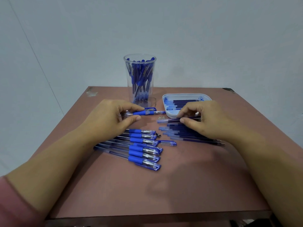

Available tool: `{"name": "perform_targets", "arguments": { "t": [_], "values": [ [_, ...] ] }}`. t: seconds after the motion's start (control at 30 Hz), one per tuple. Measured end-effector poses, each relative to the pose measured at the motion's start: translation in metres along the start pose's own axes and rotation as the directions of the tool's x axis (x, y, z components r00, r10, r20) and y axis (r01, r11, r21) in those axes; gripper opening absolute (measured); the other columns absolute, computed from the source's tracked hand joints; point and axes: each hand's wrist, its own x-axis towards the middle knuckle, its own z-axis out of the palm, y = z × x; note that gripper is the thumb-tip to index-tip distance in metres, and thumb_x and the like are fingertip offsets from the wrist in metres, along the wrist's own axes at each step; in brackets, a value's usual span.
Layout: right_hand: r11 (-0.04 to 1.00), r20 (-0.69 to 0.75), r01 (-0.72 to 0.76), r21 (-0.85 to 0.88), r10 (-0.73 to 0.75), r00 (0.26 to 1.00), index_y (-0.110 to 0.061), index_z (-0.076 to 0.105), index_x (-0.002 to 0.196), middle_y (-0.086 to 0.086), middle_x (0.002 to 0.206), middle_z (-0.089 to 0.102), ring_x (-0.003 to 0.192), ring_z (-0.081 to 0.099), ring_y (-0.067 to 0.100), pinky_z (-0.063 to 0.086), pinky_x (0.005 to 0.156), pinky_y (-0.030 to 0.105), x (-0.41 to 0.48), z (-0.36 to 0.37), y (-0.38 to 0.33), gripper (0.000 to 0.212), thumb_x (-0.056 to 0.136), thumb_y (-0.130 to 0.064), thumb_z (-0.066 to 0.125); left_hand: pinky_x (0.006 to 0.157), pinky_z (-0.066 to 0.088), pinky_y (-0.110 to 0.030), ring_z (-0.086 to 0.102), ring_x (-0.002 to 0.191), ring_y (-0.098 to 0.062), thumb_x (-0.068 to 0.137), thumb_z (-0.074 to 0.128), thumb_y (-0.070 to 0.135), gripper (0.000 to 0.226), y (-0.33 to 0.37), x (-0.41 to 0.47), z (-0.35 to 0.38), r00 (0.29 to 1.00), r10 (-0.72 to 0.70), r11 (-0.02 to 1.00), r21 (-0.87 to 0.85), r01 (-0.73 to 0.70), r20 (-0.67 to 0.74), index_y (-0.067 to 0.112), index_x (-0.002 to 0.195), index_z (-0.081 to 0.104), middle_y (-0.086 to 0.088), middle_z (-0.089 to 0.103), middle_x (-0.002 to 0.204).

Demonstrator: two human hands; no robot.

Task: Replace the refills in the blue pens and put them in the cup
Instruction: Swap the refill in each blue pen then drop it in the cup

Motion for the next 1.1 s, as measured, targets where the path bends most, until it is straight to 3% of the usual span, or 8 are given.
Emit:
{"name": "perform_targets", "arguments": {
  "t": [0.07,0.2,0.37,0.53,0.63,0.7,0.83,1.1],
  "values": [
    [1.000,0.057,-0.019,-0.019,0.020,0.998,-0.046,0.064,0.080,-0.035,0.082,0.063,0.086,0.059,-0.011,0.044,0.076,0.018,-0.001,-0.001,0.001,0.024,0.086,-0.023,0.068,0.057,0.037,-0.015,0.055,0.061,-0.007,0.084,0.072,0.035,0.024,-0.001,0.000,0.000,1.000,-0.009,1.000,0.006,0.009,-0.001,0.040,0.108,0.072,0.035,0.058,0.071],
    [0.996,0.149,-0.061,-0.065,0.070,0.986,-0.041,0.066,0.084,-0.022,0.081,0.067,0.084,0.060,-0.008,0.046,0.076,0.018,-0.004,-0.004,-0.002,0.017,0.086,-0.024,0.068,0.059,0.043,-0.021,0.058,0.062,-0.008,0.085,0.070,0.037,0.024,-0.001,0.000,0.000,1.000,-0.001,1.000,0.006,0.001,0.010,0.040,0.109,0.072,0.026,0.065,0.081],
    [0.991,0.168,-0.073,-0.111,0.091,0.982,-0.040,0.067,0.087,-0.021,0.086,0.068,0.087,0.061,-0.007,0.051,0.085,0.024,-0.003,-0.005,-0.001,0.016,0.085,-0.024,0.070,0.058,0.045,-0.023,0.058,0.061,-0.009,0.084,0.071,0.036,0.024,0.000,-0.001,0.000,1.000,0.006,1.000,-0.009,-0.006,0.007,0.039,0.108,0.072,0.026,0.065,0.080],
    [0.994,0.017,-0.092,-0.051,0.092,0.996,-0.040,0.066,0.083,-0.021,0.085,0.065,0.085,0.058,-0.004,0.046,0.077,0.018,0.002,-0.009,0.001,0.016,0.084,-0.025,0.073,0.058,0.042,-0.021,0.057,0.062,-0.008,0.083,0.070,0.038,0.025,0.000,0.000,0.001,1.000,0.005,1.000,-0.004,-0.005,-0.003,0.040,0.108,0.072,0.035,0.058,0.076],
    [0.993,-0.087,-0.091,-0.076,0.084,0.993,-0.037,0.065,0.087,-0.023,0.083,0.059,0.079,0.054,-0.003,0.039,0.070,0.008,0.013,-0.017,0.004,0.017,0.087,-0.021,0.069,0.060,0.045,-0.023,0.058,0.063,-0.008,0.084,0.071,0.036,0.025,0.000,0.000,0.001,1.000,0.014,1.000,-0.004,-0.014,-0.003,0.040,0.108,0.072,0.036,0.059,0.078],
    [0.980,-0.054,-0.152,-0.128,0.146,0.988,-0.033,0.066,0.095,-0.022,0.084,0.056,0.075,0.052,-0.002,0.036,0.062,0.002,0.022,-0.024,0.009,0.014,0.091,-0.020,0.064,0.059,0.042,-0.021,0.058,0.065,-0.005,0.084,0.071,0.035,0.025,0.000,0.000,0.002,1.000,0.014,1.000,-0.003,-0.014,-0.001,0.039,0.109,0.072,0.036,0.058,0.078],
    [0.958,0.086,-0.222,-0.184,0.240,0.967,-0.031,0.069,0.103,-0.012,0.098,0.065,0.084,0.055,0.000,0.034,0.063,0.008,0.040,-0.027,0.026,0.016,0.091,-0.021,0.065,0.060,0.044,-0.022,0.059,0.065,-0.007,0.085,0.071,0.034,0.025,0.000,-0.001,0.001,1.000,0.007,1.000,-0.008,-0.007,-0.002,0.038,0.110,0.072,0.029,0.063,0.083],
    [0.958,0.124,-0.249,-0.143,0.267,0.956,-0.027,0.071,0.095,-0.009,0.085,0.066,0.076,0.059,0.006,0.040,0.061,0.014,0.057,-0.020,0.037,0.017,0.082,-0.015,0.075,0.061,0.046,-0.021,0.059,0.065,-0.008,0.086,0.070,0.035,0.027,-0.001,0.000,0.000,1.000,0.002,1.000,-0.003,-0.002,0.008,0.038,0.113,0.070,0.029,0.062,0.083]
  ]
}}
